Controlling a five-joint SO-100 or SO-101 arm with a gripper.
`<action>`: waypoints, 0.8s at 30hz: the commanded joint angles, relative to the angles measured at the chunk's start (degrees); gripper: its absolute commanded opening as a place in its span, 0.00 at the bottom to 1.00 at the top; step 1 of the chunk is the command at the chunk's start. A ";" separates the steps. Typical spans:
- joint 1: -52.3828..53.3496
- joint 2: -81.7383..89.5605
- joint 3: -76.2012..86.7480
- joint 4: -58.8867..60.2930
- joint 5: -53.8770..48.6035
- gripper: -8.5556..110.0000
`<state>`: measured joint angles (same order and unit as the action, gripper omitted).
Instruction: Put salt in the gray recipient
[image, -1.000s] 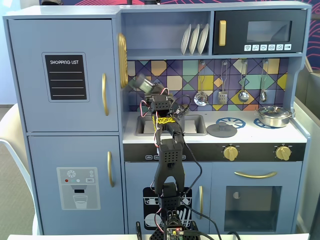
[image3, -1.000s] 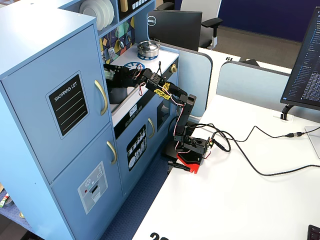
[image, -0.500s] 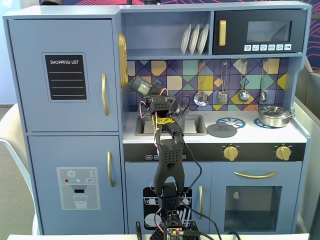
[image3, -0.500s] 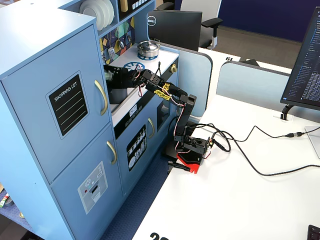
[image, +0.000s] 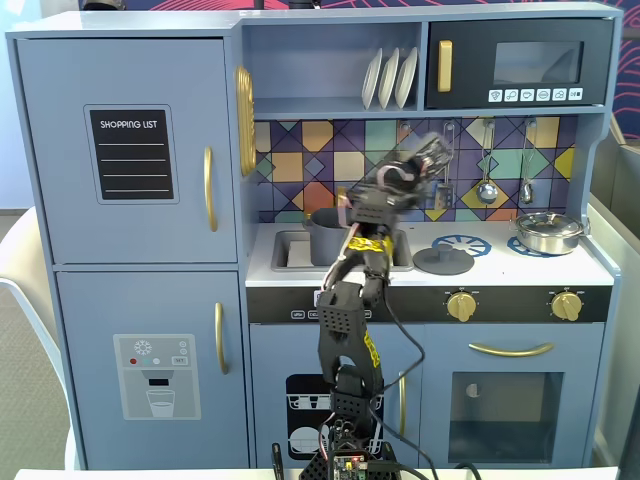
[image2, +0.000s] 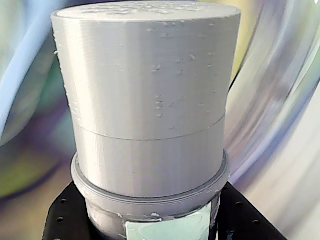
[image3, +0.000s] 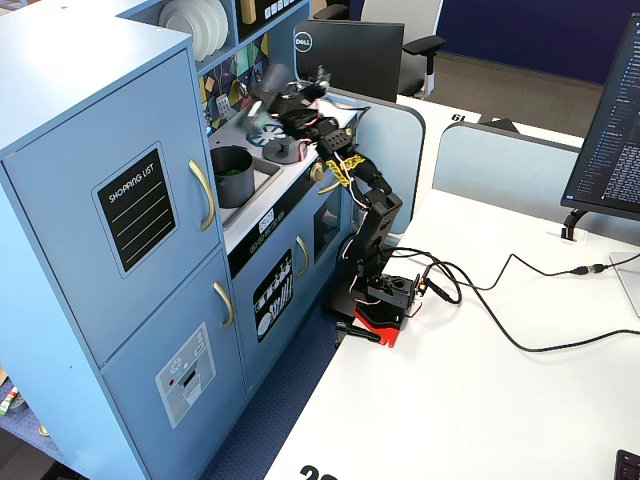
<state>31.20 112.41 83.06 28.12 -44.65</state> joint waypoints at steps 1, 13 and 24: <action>12.48 4.57 2.02 -12.30 -31.90 0.07; 19.34 1.67 14.77 -23.03 -46.85 0.07; 20.04 -5.45 15.38 -28.04 -43.42 0.07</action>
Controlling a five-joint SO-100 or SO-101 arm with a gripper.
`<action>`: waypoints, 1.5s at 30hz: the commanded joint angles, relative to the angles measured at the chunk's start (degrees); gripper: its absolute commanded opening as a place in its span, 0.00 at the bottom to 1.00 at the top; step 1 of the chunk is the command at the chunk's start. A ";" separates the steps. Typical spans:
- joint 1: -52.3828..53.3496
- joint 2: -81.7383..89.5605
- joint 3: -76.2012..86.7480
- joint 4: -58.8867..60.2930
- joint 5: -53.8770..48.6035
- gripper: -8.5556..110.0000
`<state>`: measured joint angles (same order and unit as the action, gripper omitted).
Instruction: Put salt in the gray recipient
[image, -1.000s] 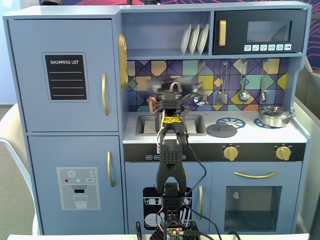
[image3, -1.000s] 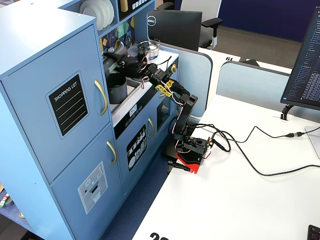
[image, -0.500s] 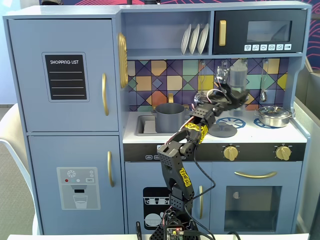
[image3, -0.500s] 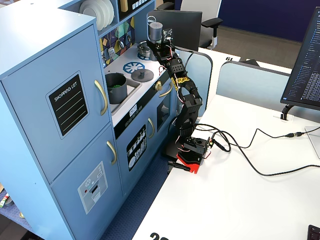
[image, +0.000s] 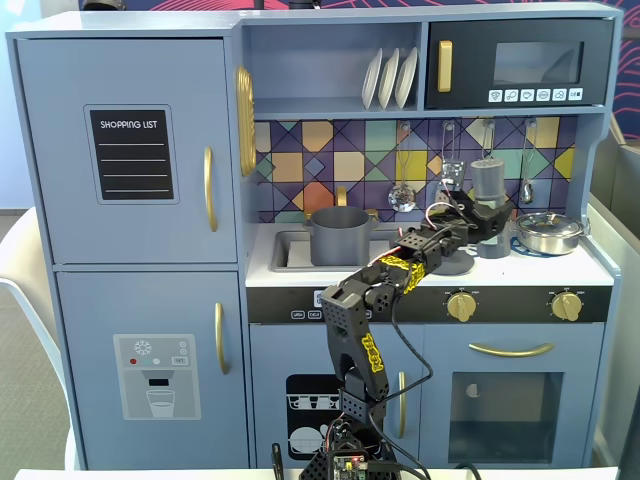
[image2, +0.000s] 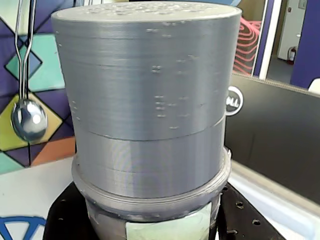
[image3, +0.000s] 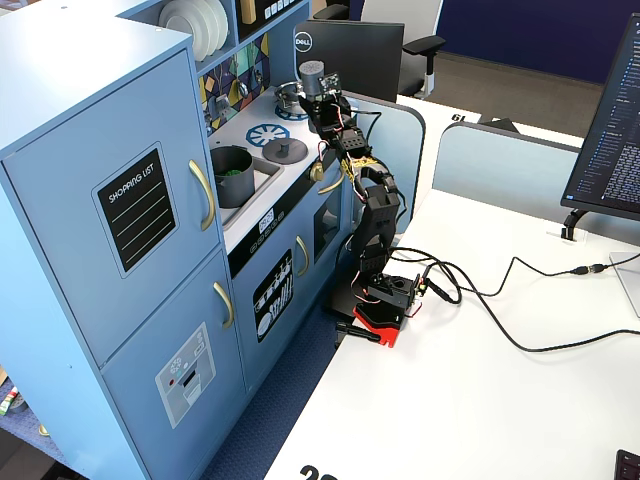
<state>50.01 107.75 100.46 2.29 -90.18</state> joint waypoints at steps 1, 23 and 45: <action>1.23 -1.49 -2.46 -2.20 2.90 0.07; 2.46 -15.03 -14.68 -2.37 4.83 0.07; 3.16 -12.39 -11.25 -2.20 6.24 0.48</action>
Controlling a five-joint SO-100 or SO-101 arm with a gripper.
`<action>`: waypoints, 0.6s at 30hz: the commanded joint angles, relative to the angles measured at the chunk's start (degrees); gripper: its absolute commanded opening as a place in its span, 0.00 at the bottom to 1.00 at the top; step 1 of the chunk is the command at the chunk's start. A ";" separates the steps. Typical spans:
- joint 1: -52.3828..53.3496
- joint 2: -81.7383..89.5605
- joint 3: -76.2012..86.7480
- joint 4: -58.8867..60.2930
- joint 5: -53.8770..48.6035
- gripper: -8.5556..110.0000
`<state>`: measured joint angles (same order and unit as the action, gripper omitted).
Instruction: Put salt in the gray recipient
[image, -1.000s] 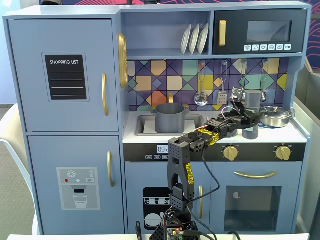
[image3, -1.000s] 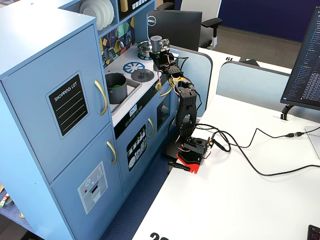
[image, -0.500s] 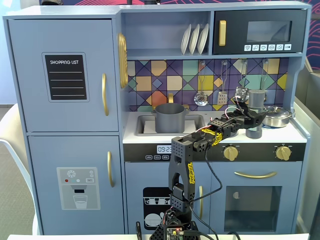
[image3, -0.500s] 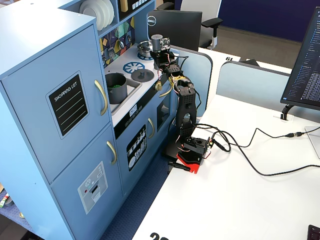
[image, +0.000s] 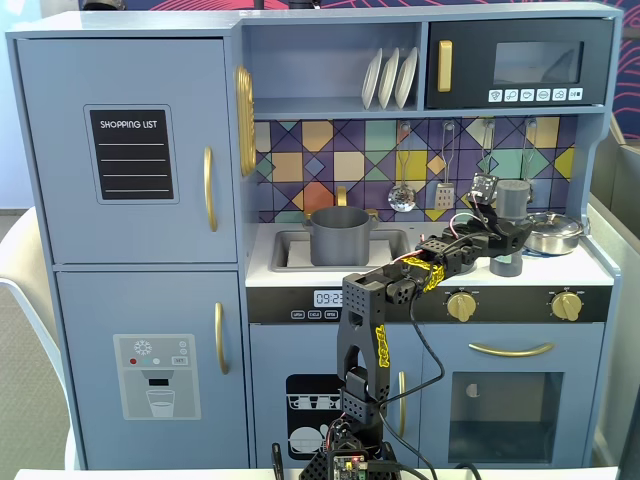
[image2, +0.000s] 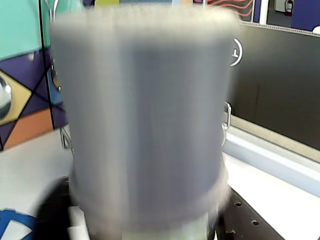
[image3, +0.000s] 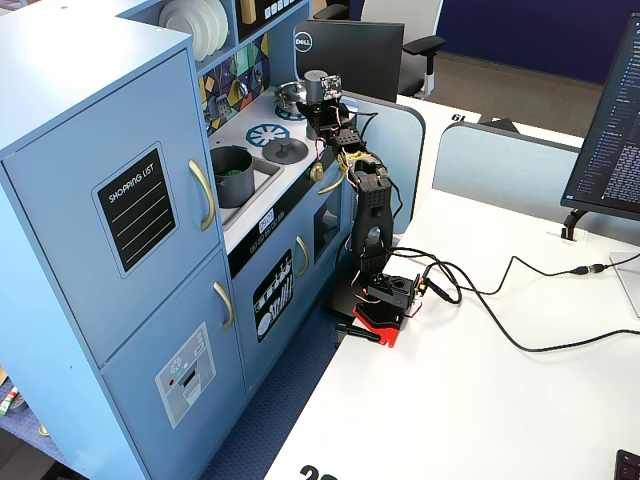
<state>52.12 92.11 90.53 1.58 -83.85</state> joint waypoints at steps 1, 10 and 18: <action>1.23 3.78 -0.53 -1.49 -1.14 0.49; 2.90 26.10 16.35 13.45 -8.79 0.39; -13.45 66.80 31.55 68.03 -10.20 0.07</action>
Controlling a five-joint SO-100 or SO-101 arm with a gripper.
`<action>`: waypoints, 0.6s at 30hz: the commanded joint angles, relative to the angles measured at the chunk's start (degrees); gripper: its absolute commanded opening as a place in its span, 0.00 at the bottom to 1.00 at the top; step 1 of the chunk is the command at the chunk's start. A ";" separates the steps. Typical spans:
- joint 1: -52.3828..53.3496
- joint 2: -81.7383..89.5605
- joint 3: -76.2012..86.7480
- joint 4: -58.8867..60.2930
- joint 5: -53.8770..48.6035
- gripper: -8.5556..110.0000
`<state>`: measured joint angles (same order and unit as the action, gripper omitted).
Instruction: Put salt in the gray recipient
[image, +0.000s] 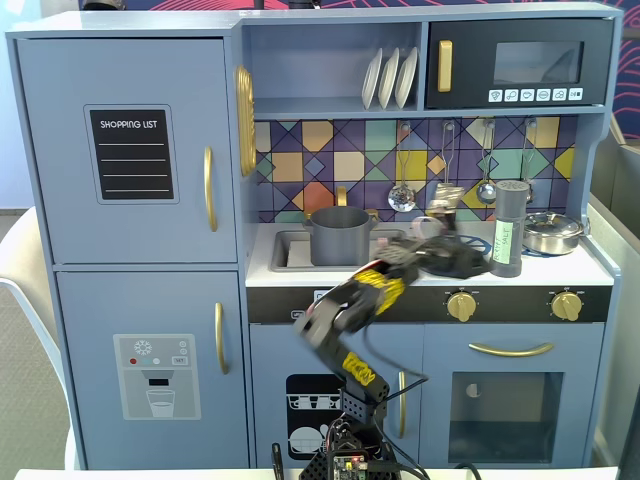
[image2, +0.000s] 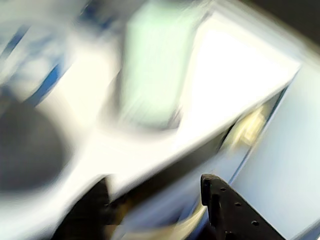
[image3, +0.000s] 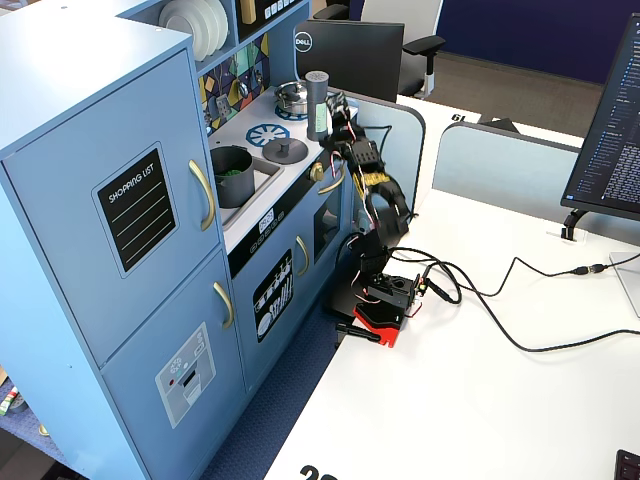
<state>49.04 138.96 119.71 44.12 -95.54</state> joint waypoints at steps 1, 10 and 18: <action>-14.85 23.29 3.87 29.62 3.52 0.07; -36.65 35.07 33.66 30.67 4.92 0.07; -43.42 40.87 54.05 25.75 5.27 0.07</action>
<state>7.73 177.28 168.57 71.46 -90.88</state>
